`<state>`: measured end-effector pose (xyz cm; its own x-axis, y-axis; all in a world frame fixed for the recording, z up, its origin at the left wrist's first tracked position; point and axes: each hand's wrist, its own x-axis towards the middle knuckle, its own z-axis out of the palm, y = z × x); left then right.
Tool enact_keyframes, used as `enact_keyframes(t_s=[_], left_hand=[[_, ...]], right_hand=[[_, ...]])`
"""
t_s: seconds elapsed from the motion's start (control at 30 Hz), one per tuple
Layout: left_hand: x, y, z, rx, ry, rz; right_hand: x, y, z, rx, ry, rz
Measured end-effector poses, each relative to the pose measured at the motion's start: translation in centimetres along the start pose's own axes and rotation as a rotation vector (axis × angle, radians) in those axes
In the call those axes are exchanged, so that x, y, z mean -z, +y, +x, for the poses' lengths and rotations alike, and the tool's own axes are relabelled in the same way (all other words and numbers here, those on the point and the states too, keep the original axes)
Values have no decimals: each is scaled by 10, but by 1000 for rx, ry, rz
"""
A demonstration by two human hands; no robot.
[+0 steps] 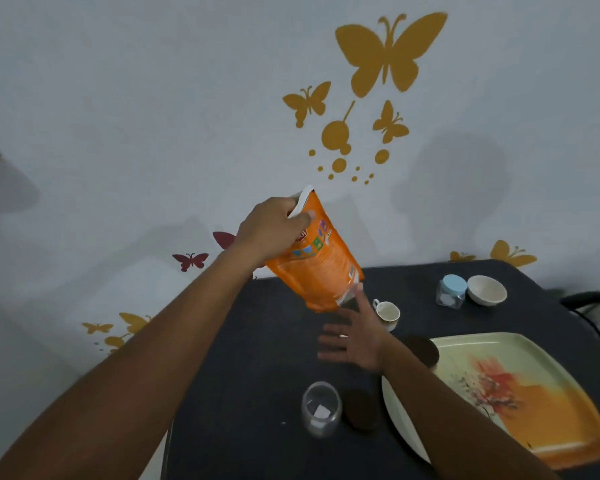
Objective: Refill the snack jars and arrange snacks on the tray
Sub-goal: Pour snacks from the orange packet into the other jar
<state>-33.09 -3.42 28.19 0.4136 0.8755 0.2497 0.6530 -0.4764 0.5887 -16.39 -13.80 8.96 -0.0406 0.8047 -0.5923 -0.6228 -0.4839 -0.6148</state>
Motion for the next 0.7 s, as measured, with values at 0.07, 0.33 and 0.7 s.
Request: enact_keyframes(t_s=[0.07,0.33,0.7], left_hand=[[5,19,-3,-54,16,-43],[43,92,-24,-183,155,-70],[-18,35,-78,-64,19,-382]], right_hand=[[-2,-15,-9,73,-81,179],[-19,-90,-51,393,-260,293],[10,-47,-33,540,83,264]])
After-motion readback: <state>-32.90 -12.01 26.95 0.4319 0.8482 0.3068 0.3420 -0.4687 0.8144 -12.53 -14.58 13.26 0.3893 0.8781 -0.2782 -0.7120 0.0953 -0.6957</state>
